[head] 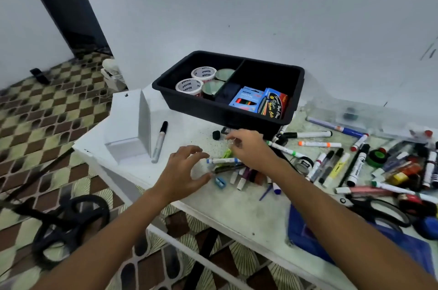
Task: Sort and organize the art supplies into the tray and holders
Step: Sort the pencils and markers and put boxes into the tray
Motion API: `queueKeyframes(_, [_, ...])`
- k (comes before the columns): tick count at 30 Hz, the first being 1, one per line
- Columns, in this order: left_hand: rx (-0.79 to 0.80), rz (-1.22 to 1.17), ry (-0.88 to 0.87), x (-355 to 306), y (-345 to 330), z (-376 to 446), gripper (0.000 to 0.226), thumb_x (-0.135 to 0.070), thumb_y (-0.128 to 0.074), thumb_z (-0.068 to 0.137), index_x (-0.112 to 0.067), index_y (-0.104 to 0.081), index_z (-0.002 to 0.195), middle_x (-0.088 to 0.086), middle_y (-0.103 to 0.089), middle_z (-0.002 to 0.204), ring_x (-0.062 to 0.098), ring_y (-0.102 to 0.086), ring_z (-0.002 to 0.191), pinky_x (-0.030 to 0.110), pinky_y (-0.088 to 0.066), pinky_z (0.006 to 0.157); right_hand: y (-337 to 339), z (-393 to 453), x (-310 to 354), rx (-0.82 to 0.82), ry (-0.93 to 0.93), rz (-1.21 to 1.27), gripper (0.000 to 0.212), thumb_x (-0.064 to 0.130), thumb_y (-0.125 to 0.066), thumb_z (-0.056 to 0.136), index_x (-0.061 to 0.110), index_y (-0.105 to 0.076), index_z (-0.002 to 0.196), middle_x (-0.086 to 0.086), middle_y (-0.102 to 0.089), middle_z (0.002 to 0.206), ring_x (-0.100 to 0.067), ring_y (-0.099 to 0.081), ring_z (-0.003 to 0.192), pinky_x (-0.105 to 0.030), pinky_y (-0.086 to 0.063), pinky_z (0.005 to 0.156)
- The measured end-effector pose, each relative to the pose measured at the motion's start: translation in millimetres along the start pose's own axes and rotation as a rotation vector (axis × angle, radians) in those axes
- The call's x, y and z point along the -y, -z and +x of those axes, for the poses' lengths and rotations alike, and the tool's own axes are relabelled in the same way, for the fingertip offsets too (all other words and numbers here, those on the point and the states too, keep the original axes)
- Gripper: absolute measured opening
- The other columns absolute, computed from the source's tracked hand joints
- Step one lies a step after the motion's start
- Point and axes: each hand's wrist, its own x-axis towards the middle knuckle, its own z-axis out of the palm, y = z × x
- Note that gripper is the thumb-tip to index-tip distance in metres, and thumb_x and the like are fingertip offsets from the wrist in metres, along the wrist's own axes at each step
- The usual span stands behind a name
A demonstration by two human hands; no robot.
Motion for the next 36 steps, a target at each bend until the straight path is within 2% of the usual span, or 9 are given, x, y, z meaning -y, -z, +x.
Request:
queueKeyframes(5, [0.044,-0.098,-0.090,36.4,5.9,11.9,0.053,-0.053,-0.058,0.081,-0.012,-0.066,0.114,0.005,-0.062,0.115,0.015,-0.053,0.109,0.033,-0.048,0.090,-32.6,61.2,15.9,0.042,-0.107,-0.212,0.030,0.018,-0.053,0.095,0.011,-0.062,0.123,-0.012,-0.058,0.120,-0.030,-0.059,0.103,-0.042,-0.052,0.087])
queueKeyframes(9, [0.080,-0.148,-0.205,51.6,-0.5,16.4,0.049,-0.049,-0.065,0.081,-0.011,-0.067,0.111,0.004,-0.063,0.112,0.018,-0.056,0.105,0.039,-0.050,0.087,-55.4,80.1,20.4,0.074,-0.154,-0.423,0.028,0.020,-0.051,0.095,0.005,-0.062,0.117,-0.015,-0.054,0.116,-0.037,-0.059,0.099,-0.042,-0.052,0.080])
queueKeyframes(12, [0.059,-0.183,-0.301,51.3,-3.3,18.0,0.042,-0.044,-0.069,0.081,-0.012,-0.068,0.108,0.002,-0.063,0.109,0.019,-0.056,0.103,0.041,-0.047,0.085,-60.9,80.2,20.4,0.008,-0.157,-0.412,0.021,0.010,-0.049,0.094,0.003,-0.064,0.107,-0.016,-0.053,0.108,-0.040,-0.060,0.090,-0.042,-0.051,0.075])
queueKeyframes(15, [0.026,-0.208,-0.371,42.5,-2.1,18.9,0.035,-0.039,-0.071,0.080,-0.012,-0.068,0.103,0.003,-0.061,0.107,0.020,-0.055,0.101,0.040,-0.045,0.082,-55.1,68.5,23.6,-0.087,-0.112,-0.385,0.027,0.016,-0.051,0.094,0.010,-0.063,0.117,-0.011,-0.056,0.114,-0.035,-0.061,0.094,-0.040,-0.050,0.076])
queueKeyframes(21, [0.051,-0.163,-0.453,20.4,-4.2,22.6,0.025,-0.030,-0.074,0.075,-0.018,-0.073,0.097,0.006,-0.059,0.113,0.024,-0.049,0.108,0.039,-0.046,0.083,-26.3,22.0,33.3,-0.203,-0.162,0.129,0.021,0.009,-0.052,0.094,0.010,-0.067,0.109,-0.002,-0.052,0.102,-0.014,-0.053,0.092,-0.019,-0.042,0.079])
queueKeyframes(24, [0.090,-0.071,-0.463,10.7,-8.7,21.3,0.028,-0.034,-0.072,0.074,-0.025,-0.072,0.101,0.006,-0.056,0.118,0.027,-0.045,0.113,0.038,-0.042,0.088,-18.2,-5.6,37.7,-0.224,-0.292,0.391,0.023,0.004,-0.048,0.089,0.018,-0.061,0.076,-0.001,-0.056,0.082,-0.016,-0.053,0.076,-0.029,-0.041,0.068])
queueKeyframes(26, [0.093,-0.026,-0.446,6.0,-11.5,19.6,0.027,-0.035,-0.069,0.074,-0.027,-0.071,0.100,0.006,-0.055,0.119,0.027,-0.044,0.113,0.040,-0.042,0.088,-14.5,-20.1,38.5,-0.221,-0.374,0.574,0.023,0.006,-0.049,0.089,0.015,-0.058,0.070,-0.003,-0.052,0.066,-0.017,-0.047,0.062,-0.029,-0.036,0.057])
queueKeyframes(33, [0.025,-0.036,-0.393,-11.9,-12.6,15.2,0.024,-0.040,-0.061,0.079,-0.025,-0.071,0.094,-0.001,-0.056,0.111,0.022,-0.043,0.105,0.039,-0.040,0.080,-2.6,-52.8,32.2,-0.187,-0.537,0.919,0.018,-0.009,-0.050,0.088,0.005,-0.062,0.092,-0.014,-0.059,0.067,-0.017,-0.048,0.044,-0.020,-0.033,0.038])
queueKeyframes(36, [-0.035,-0.108,-0.359,-25.6,-9.0,15.6,0.025,-0.038,-0.064,0.082,-0.020,-0.071,0.099,-0.006,-0.061,0.099,0.017,-0.046,0.096,0.034,-0.036,0.075,2.9,-61.5,31.6,-0.198,-0.571,1.054,0.025,-0.007,-0.041,0.087,0.001,-0.063,0.094,-0.015,-0.064,0.071,-0.021,-0.056,0.049,-0.024,-0.042,0.045])
